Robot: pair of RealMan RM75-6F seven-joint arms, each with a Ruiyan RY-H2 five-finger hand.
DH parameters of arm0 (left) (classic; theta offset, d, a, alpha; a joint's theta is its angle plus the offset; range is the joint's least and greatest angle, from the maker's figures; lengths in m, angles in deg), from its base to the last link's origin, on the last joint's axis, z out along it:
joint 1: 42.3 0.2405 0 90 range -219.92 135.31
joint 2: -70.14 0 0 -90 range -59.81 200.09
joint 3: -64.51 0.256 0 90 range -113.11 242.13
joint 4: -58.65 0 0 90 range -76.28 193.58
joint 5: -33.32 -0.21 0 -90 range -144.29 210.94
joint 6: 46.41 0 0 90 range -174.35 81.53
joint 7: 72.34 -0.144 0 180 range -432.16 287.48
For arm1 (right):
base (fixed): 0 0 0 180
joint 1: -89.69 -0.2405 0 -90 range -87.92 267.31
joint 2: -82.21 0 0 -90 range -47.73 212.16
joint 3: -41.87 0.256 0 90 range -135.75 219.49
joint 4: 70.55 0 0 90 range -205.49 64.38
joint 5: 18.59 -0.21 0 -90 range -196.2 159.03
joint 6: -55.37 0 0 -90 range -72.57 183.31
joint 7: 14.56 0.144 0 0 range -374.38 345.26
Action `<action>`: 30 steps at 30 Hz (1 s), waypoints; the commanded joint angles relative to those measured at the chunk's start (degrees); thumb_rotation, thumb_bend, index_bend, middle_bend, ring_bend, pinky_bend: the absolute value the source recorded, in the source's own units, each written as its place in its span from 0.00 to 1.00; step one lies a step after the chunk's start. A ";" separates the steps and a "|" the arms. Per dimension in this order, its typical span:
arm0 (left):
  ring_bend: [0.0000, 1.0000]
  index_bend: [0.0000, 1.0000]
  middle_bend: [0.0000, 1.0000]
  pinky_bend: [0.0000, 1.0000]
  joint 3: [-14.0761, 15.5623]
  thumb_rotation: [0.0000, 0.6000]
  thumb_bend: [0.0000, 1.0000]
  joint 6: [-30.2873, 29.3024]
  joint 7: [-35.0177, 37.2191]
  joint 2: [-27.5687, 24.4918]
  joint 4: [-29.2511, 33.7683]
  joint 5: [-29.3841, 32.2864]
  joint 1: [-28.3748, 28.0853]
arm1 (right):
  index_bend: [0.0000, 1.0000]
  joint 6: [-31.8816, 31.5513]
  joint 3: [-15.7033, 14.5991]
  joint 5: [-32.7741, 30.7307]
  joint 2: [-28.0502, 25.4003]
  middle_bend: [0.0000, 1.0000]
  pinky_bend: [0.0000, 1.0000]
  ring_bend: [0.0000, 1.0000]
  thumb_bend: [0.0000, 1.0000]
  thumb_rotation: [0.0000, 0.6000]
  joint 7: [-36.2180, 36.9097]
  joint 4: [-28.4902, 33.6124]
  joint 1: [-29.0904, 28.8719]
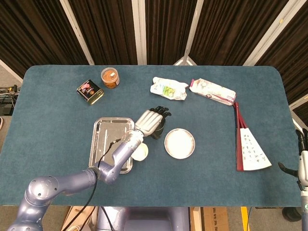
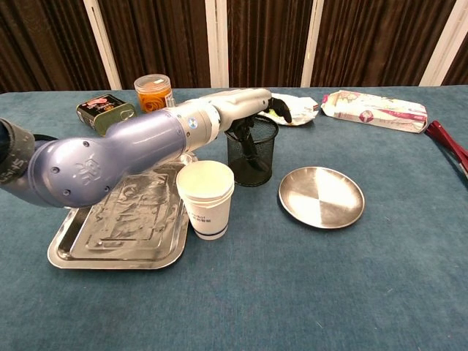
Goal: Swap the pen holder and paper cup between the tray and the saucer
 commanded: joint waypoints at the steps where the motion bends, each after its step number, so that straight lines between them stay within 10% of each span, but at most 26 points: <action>1: 0.18 0.27 0.19 0.31 0.00 1.00 0.10 -1.01 -1.34 -1.18 1.90 0.68 0.75 | 0.00 -0.04 0.13 -0.19 0.14 0.00 0.00 0.00 0.00 1.00 -0.11 -0.07 0.00; 10: 0.35 0.43 0.44 0.48 -0.09 1.00 0.35 -4.01 -3.36 -3.20 4.06 0.69 2.00 | 0.00 0.35 0.50 -0.87 0.72 0.00 0.00 0.00 0.00 1.00 0.01 -0.54 -0.15; 18: 0.35 0.44 0.44 0.47 -1.38 1.00 0.36 -7.22 -4.49 -7.74 11.62 0.64 3.69 | 0.00 1.04 0.41 -0.96 1.20 0.00 0.00 0.00 0.00 1.00 -0.30 -1.09 -0.46; 30: 0.27 0.43 0.33 0.38 0.11 1.00 0.35 -5.64 -8.69 -40.00 44.91 6.43 13.31 | 0.00 0.40 -0.22 0.65 1.22 0.00 0.00 0.00 0.00 1.00 -0.82 0.08 -0.34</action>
